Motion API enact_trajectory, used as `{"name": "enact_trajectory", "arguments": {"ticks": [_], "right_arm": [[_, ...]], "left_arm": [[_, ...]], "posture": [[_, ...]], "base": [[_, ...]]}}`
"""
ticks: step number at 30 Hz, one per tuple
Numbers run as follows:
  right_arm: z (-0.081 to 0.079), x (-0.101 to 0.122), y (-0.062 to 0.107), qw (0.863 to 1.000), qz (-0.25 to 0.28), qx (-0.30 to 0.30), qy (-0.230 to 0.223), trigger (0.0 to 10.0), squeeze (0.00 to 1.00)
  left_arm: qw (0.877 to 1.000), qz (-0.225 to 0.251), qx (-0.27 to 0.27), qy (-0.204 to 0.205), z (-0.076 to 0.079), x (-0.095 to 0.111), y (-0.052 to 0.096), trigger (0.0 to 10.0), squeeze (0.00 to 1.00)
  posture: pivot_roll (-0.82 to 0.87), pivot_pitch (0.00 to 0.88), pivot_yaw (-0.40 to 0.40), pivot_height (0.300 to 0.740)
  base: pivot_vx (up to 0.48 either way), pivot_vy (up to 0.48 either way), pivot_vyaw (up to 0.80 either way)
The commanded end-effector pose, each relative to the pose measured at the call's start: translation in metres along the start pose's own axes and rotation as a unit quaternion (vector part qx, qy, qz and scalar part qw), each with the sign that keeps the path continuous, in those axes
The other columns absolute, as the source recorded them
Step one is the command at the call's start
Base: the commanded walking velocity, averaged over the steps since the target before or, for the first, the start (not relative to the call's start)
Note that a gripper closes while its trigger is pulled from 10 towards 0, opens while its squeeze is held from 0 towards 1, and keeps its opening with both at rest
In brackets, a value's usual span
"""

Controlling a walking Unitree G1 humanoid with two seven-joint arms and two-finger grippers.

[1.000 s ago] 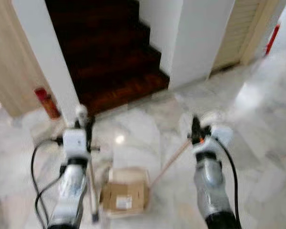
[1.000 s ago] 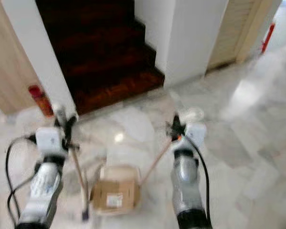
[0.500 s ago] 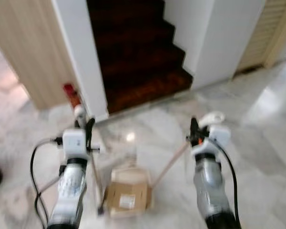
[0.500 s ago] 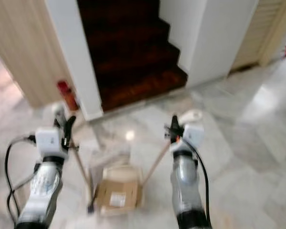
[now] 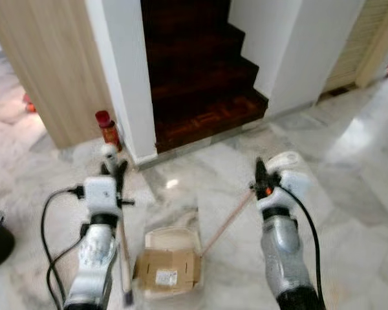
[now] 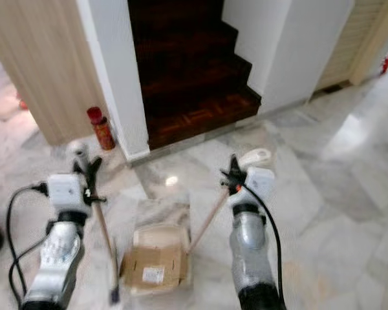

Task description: Sweep floor

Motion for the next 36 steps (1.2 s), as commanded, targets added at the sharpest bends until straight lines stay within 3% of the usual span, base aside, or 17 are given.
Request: {"name": "enact_trajectory", "arguments": {"ticks": [1,36], "right_arm": [[-0.0003,0.0165,-0.0068,0.999,0.033,0.001,0.005,10.0,0.0],[0.0004,0.0159,-0.008,1.0,0.028,0.003,0.002,10.0,0.0]], "left_arm": [[1.0,0.023,-0.004,-0.002,0.0003,0.0122,-0.0049,10.0,0.0],[1.0,0.021,-0.005,-0.002,0.001,0.0125,-0.0051,10.0,0.0]], "posture": [[0.0,0.0,-0.03,0.74],[0.0,0.026,-0.027,0.74]], "base": [[0.0,0.401,0.0],[0.0,0.398,0.08]]}}
Point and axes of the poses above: a point about 5 cm out from each wrist's last joint towards the gripper, its own y axis pointing back from the gripper into the wrist, its own x axis along the axis of the wrist's last joint, z = x × y, the point moved 4 cm from there along -y, pointing out of the wrist towards the gripper, and after that the axes turned 11 degrees about y, right-handed, at the moved point
